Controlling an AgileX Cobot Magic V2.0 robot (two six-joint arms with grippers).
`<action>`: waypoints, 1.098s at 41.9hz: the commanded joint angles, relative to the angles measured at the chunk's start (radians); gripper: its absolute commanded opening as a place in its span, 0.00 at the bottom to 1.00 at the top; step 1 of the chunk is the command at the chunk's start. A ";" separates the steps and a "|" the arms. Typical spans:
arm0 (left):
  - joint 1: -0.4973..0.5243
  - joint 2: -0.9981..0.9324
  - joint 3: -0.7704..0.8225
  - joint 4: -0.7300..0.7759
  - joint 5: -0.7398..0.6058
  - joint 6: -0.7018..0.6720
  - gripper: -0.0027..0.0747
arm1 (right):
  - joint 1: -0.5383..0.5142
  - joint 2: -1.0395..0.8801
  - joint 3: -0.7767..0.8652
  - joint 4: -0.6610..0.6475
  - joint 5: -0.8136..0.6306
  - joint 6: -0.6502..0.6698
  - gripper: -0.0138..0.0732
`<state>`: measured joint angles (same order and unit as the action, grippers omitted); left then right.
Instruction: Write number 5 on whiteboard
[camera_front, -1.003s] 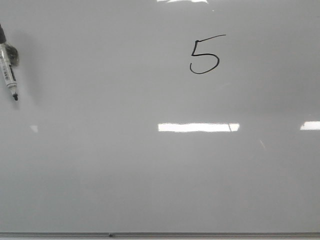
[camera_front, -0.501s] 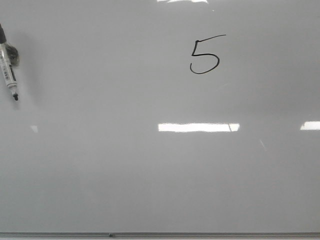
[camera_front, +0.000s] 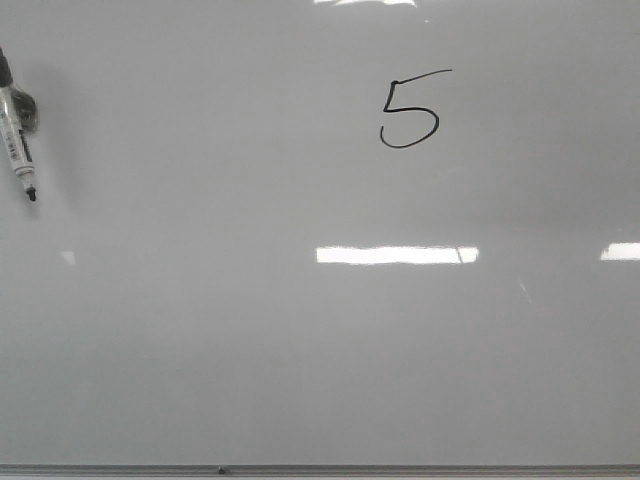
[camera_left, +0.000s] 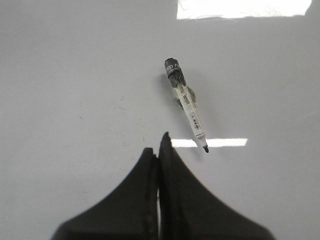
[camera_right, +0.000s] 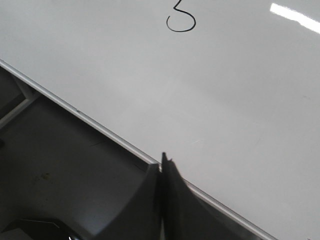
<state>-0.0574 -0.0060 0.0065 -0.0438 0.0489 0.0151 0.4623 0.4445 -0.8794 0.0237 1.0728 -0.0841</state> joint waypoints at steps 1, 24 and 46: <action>-0.008 -0.014 0.005 -0.001 -0.082 0.000 0.01 | -0.049 -0.031 0.019 0.001 -0.108 -0.004 0.08; -0.008 -0.014 0.005 -0.001 -0.082 0.000 0.01 | -0.417 -0.399 0.618 -0.011 -0.815 -0.004 0.08; -0.008 -0.014 0.005 -0.001 -0.082 0.000 0.01 | -0.486 -0.474 0.891 -0.004 -1.100 -0.003 0.08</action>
<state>-0.0574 -0.0060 0.0065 -0.0438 0.0489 0.0151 -0.0169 -0.0086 0.0276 0.0168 0.0880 -0.0841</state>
